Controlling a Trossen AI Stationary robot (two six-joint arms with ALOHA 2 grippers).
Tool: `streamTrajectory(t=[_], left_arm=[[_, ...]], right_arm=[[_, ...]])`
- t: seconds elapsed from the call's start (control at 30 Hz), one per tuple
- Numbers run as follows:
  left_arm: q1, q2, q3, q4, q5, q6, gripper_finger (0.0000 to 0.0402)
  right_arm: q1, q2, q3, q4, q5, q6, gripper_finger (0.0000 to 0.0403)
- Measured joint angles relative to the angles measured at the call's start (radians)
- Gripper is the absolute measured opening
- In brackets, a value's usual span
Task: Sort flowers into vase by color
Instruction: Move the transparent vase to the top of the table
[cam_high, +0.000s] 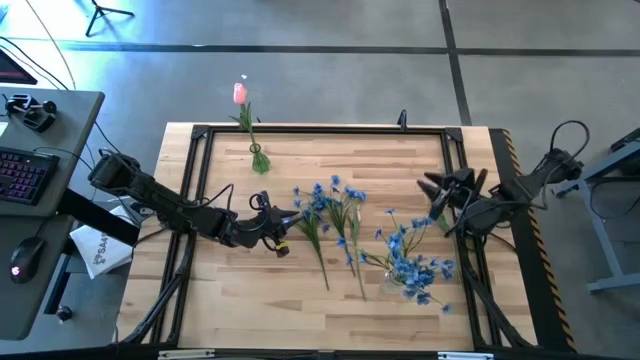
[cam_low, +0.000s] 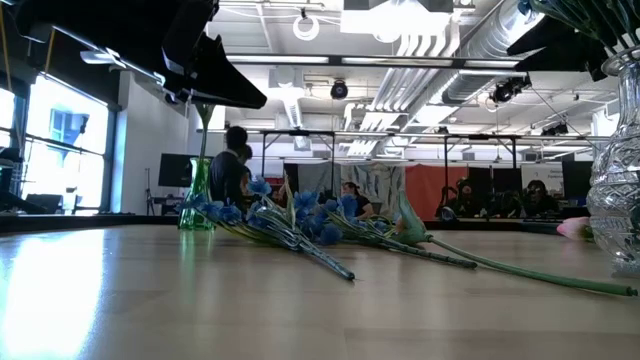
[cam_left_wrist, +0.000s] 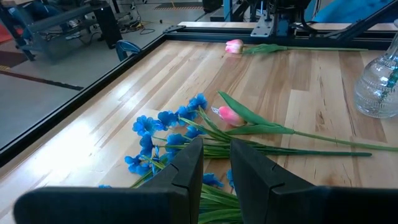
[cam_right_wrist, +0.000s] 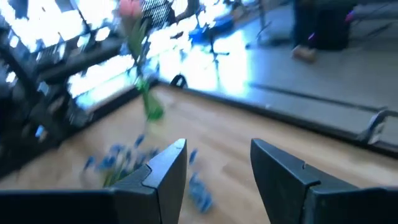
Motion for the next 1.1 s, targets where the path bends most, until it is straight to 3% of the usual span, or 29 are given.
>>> streamTrajectory(t=[0.07, 0.13, 0.37, 0.5, 0.63, 0.8, 0.97, 1.1], left_arm=[[0.0, 0.0, 0.0, 0.0, 0.0, 0.0, 0.0066], [0.0, 0.0, 0.0, 0.002, 0.0, 0.0, 0.0066], [0.002, 0.0, 0.0, 0.003, 0.0, 0.0, 0.0066], [0.001, 0.0, 0.0, 0.003, 0.0, 0.0, 0.0066], [0.001, 0.0, 0.0, 0.005, 0.0, 0.0, 0.0066], [0.001, 0.0, 0.0, 0.005, 0.0, 0.0, 0.0066], [0.001, 0.0, 0.0, 0.004, 0.0, 0.0, 0.0066], [0.001, 0.0, 0.0, 0.004, 0.0, -0.002, 0.0066]], right_arm=[[-0.011, -0.029, 0.0, 0.0, 0.023, -0.011, 0.0172], [-0.039, -0.056, 0.016, -0.012, -0.027, -0.055, 0.0172], [-0.129, -0.087, 0.089, -0.092, -0.391, -0.303, 0.0172], [-0.147, -0.068, 0.094, -0.222, -0.678, -0.33, 0.0172], [-0.143, -0.01, 0.089, -0.297, -0.822, -0.292, 0.0172], [-0.1, 0.136, 0.04, -0.2, -0.936, -0.334, 0.0172], [-0.013, 0.288, 0.03, -0.231, -1.086, -0.156, 0.0172], [0.112, 0.358, 0.03, -0.18, -1.099, 0.039, 0.0176]])
